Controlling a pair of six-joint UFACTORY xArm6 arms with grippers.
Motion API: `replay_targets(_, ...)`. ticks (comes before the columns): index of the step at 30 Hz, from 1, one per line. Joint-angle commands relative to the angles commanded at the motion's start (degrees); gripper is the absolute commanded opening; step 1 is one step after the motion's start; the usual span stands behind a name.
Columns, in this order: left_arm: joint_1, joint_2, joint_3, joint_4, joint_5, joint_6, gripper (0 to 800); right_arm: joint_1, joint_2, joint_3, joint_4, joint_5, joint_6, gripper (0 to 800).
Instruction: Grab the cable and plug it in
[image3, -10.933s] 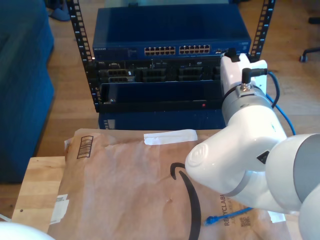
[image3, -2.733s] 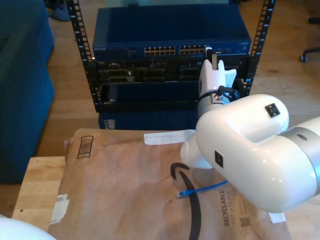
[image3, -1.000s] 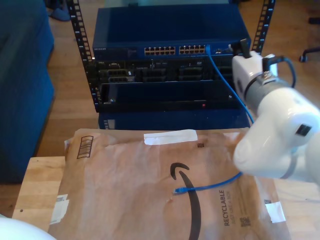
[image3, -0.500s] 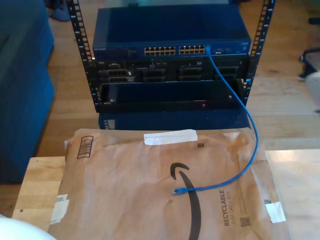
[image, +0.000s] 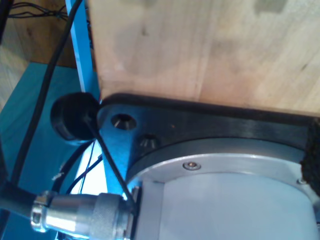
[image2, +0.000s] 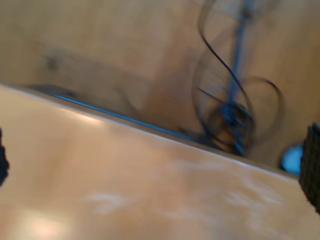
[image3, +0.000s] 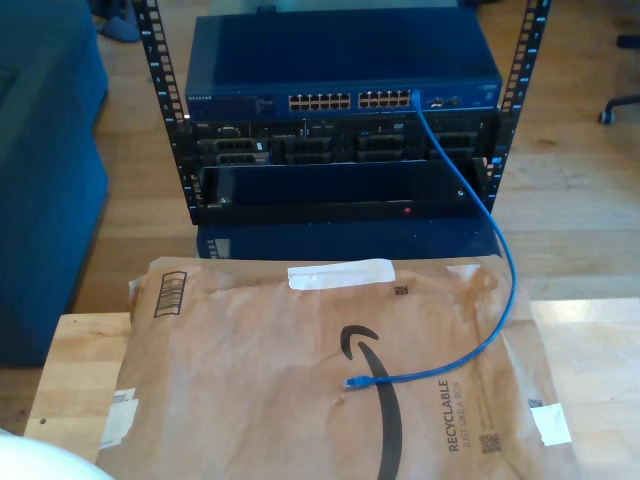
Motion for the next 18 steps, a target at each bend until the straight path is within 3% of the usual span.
replay_targets(7, 0.0, 0.1, 0.0, 0.0, 0.0, 0.0, 800, -16.8, -1.9, 7.9, 0.2, 0.1, -13.5, 796)
replay_targets(18, 0.0, 0.1, 0.0, 0.0, 0.0, 0.0, 800, -28.7, -1.2, 17.8, 0.3, -0.4, -18.9, 797)
